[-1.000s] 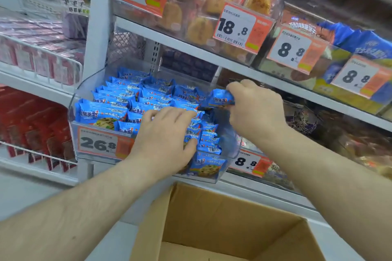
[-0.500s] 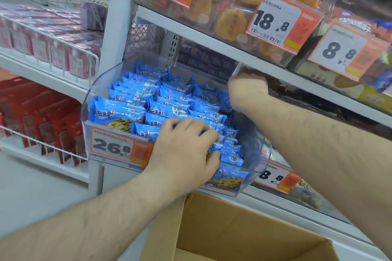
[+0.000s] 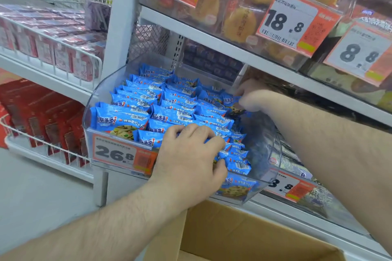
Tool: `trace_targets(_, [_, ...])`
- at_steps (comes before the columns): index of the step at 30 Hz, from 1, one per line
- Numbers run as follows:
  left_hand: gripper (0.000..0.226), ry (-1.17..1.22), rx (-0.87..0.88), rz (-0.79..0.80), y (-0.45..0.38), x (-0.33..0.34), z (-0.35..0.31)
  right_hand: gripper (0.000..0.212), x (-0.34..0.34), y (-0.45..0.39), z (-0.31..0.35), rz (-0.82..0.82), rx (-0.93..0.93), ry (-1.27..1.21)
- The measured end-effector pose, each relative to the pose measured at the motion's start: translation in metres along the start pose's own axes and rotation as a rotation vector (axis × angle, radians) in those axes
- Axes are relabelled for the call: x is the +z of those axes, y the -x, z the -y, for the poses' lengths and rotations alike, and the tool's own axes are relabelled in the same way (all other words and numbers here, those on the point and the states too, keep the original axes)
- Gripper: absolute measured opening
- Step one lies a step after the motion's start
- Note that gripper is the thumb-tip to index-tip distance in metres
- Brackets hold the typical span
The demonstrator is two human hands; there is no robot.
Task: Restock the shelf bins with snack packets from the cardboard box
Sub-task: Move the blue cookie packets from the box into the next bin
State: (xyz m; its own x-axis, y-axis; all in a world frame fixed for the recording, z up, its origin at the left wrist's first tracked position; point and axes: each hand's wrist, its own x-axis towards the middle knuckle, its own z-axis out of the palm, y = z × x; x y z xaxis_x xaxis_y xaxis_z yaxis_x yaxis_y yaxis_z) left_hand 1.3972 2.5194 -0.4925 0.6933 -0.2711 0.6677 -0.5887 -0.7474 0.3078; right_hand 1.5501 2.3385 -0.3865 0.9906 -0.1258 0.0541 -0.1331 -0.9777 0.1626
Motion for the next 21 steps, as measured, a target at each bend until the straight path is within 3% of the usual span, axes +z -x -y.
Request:
trace_targets(8, [0.021, 0.005, -0.003, 0.034, 0.000, -0.002, -0.001, 0.029, 0.023, 0.016, 0.000, -0.095, -0.141, 0.412])
trace_targets(10, [0.022, 0.006, 0.002, 0.054, 0.000, -0.003, 0.000, 0.023, 0.026, 0.023, 0.003, -0.034, -0.193, 0.530])
trace_targets(13, [0.027, 0.020, -0.007, 0.099, 0.000, -0.006, 0.000, 0.013, 0.021, 0.030, 0.006, 0.127, -0.222, 0.506])
trace_targets(17, [0.035, 0.097, 0.022, 0.081, 0.000, -0.013, 0.003, 0.025, 0.006, 0.041, 0.004, 0.168, -0.167, 0.170])
trace_targets(20, [0.035, 0.042, -0.032, -0.083, -0.002, -0.029, 0.012, 0.035, -0.002, 0.067, 0.015, -0.018, -0.001, -0.498])
trace_targets(21, [0.036, -0.009, -0.097, -0.137, -0.002, -0.036, 0.017, 0.045, -0.001, 0.079, 0.020, -0.002, 0.101, -0.780])
